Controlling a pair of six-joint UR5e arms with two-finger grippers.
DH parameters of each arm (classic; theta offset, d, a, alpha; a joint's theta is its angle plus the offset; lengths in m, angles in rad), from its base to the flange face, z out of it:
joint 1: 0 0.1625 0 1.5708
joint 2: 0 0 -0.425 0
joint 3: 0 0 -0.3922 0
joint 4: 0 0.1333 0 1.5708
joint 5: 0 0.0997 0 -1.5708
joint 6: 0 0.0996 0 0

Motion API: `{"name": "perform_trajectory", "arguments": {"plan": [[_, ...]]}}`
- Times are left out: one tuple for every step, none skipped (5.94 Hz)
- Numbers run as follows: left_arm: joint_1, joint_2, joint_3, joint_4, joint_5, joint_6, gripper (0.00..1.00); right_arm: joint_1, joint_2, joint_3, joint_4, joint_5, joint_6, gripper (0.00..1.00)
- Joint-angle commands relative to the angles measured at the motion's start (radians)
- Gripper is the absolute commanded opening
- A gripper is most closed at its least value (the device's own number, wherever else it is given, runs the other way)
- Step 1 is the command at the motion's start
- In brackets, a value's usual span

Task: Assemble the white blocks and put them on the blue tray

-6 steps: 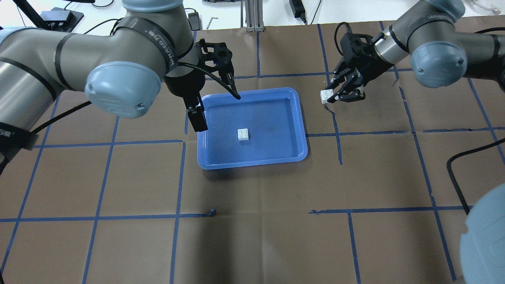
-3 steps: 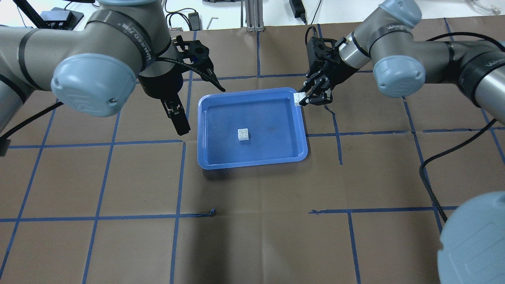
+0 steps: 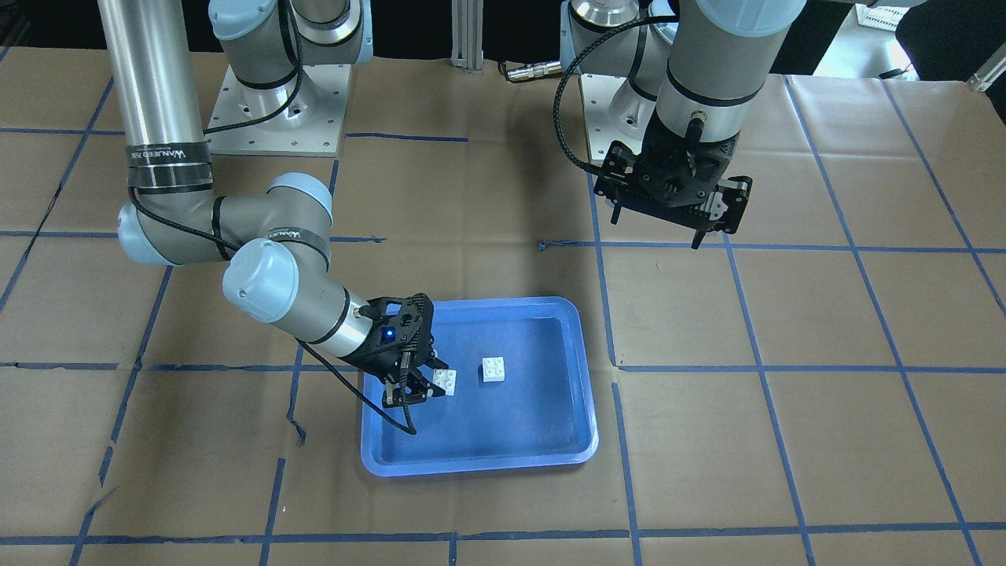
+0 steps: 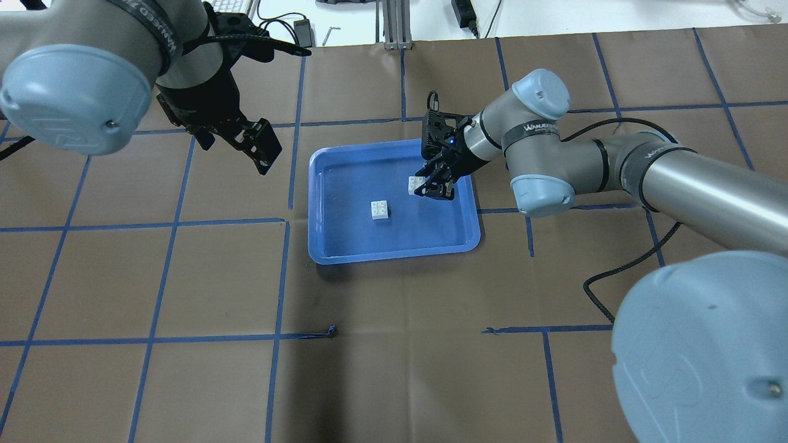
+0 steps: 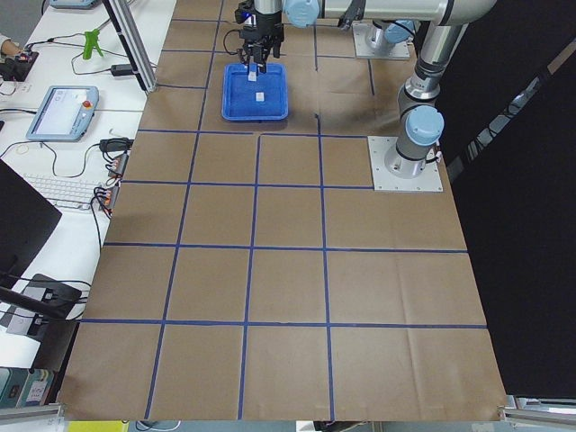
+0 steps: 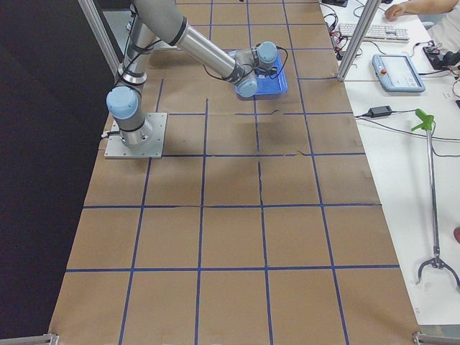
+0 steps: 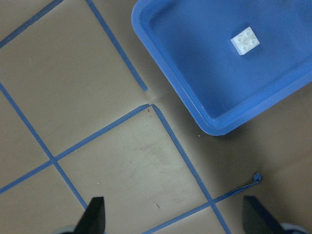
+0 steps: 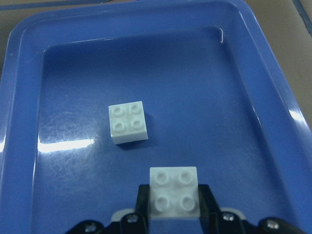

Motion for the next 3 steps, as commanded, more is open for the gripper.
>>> {"name": "perform_trajectory", "arguments": {"plan": [[0.018,0.043,-0.002,-0.026,-0.069,-0.207,0.99,0.03,0.026,0.005,-0.034,0.009,0.019,0.28],[0.046,0.057,-0.002,-0.048,-0.096,-0.207,0.99,0.031,0.026,0.007,-0.031,0.009,0.019,0.28],[0.052,0.065,-0.002,-0.048,-0.095,-0.209,0.99,0.033,0.026,0.015,-0.033,0.007,0.017,0.28]]}}
